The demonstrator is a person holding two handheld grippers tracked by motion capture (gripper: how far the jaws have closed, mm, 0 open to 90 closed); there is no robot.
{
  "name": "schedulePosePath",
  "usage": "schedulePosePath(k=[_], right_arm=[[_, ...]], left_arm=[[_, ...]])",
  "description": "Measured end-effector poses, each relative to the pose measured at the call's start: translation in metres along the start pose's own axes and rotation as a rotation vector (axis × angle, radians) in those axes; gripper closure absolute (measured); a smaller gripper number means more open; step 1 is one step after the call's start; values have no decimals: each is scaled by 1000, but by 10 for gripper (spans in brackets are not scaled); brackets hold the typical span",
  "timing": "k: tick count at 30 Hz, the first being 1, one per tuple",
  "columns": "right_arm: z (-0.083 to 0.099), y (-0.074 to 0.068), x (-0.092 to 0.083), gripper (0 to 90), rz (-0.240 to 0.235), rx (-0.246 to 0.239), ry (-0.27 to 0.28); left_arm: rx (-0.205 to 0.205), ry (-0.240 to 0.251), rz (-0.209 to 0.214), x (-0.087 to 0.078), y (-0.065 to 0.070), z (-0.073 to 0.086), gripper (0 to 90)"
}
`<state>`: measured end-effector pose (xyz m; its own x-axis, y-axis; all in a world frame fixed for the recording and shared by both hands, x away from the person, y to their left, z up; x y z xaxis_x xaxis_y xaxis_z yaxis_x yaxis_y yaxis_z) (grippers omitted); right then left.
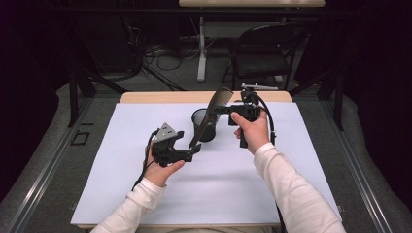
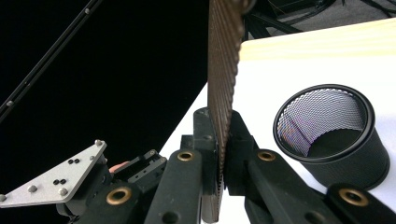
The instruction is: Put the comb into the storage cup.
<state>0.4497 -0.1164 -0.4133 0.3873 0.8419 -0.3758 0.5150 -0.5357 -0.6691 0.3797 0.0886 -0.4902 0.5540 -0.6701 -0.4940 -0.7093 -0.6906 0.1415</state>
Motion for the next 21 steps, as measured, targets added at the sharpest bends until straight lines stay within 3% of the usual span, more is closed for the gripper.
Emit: schedulePosePath(k=[21], right_arm=[[-12,-4,-3,867,48,-44,7]], left_arm=[[-23,-22,21,-5,-3,-4,5]])
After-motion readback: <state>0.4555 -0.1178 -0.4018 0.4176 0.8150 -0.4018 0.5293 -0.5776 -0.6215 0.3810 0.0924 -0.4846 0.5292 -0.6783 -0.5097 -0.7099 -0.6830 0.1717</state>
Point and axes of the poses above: each handheld gripper's, and its own axes: x roughly forward along the jaws, z roughly out of its underside, y roughly to its right, the point moved 4 cm from there along x, roughly forward along the jaws, and after that the axes turned 4 degrees about -y, right-handed, at the moved point
